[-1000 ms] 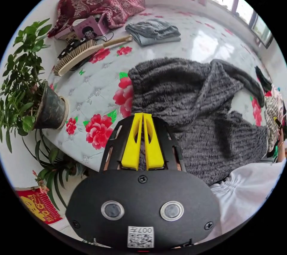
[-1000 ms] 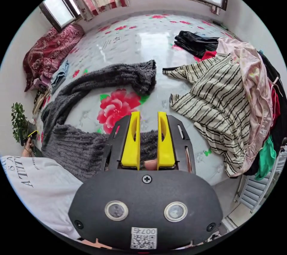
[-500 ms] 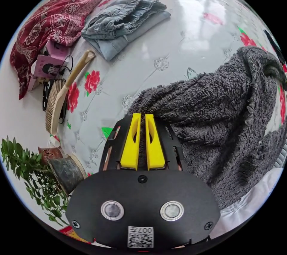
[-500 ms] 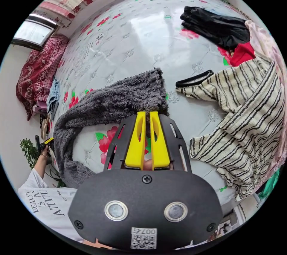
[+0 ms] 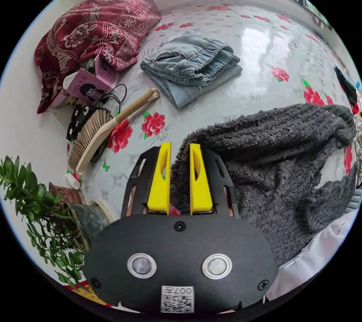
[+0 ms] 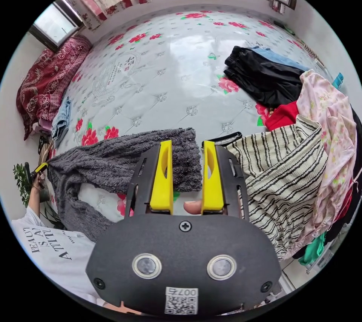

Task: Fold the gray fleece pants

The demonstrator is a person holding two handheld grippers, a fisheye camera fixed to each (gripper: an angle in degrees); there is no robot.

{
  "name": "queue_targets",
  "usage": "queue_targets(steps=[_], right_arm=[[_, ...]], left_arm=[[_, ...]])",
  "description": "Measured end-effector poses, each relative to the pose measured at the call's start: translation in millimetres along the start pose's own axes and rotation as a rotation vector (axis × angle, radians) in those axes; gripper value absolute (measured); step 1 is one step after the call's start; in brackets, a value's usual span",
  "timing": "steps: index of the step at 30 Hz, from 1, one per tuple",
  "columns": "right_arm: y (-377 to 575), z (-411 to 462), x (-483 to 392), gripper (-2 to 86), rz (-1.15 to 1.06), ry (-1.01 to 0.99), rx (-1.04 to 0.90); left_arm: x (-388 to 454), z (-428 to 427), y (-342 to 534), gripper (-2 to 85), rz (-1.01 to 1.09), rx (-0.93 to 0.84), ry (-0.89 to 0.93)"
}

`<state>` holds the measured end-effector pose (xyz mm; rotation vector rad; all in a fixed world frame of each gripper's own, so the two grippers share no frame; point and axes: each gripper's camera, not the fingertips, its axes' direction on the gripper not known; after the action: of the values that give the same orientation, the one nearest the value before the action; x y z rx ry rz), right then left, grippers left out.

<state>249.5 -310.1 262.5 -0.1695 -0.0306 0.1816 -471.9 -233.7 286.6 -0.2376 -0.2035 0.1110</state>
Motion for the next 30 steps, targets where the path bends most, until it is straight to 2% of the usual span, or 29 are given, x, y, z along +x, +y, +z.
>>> queue_targets(steps=[4,9,10,12,13,15,18,22,26,30], right_arm=[[-15.9,34.5,27.0,9.3,0.086,-0.097,-0.068],[-39.6,78.5,37.3,9.2,0.143,-0.085,-0.128],[-44.1,92.6,36.8,8.8,0.145,-0.068,-0.169],[-47.7,112.2,33.0,7.7,0.144,-0.041,-0.245],[-49.1,111.7,26.8,6.4,0.125,0.044,-0.234],[-51.3,110.4,18.5,4.0,0.071,-0.002,-0.249],[-50.4,72.7,7.4,1.5,0.007,-0.026,-0.121],[-40.7,-28.5,13.9,0.4,-0.01,-0.229,0.163],[-4.7,-134.2,18.4,0.1,-0.08,-0.412,0.42],[51.2,-191.4,23.5,0.1,-0.116,-0.482,0.546]], left_arm=[[4.9,23.6,-11.7,9.7,0.099,-0.051,0.029],[22.0,75.8,-39.8,8.7,0.161,-0.179,0.022],[27.1,95.3,-43.4,7.3,0.171,-0.259,0.029],[26.9,96.5,-45.6,4.0,0.158,-0.213,0.059],[26.7,98.4,-47.5,1.9,0.153,-0.227,0.061],[26.2,98.4,-46.6,0.2,0.162,-0.241,0.037],[14.9,87.9,-36.7,-0.7,0.146,-0.217,0.028],[-40.6,24.8,-8.3,-0.9,-0.037,-0.021,0.153],[-88.0,-53.2,44.7,-1.0,-0.113,0.163,0.23],[-117.5,-109.0,99.8,-0.9,-0.142,0.287,0.263]])
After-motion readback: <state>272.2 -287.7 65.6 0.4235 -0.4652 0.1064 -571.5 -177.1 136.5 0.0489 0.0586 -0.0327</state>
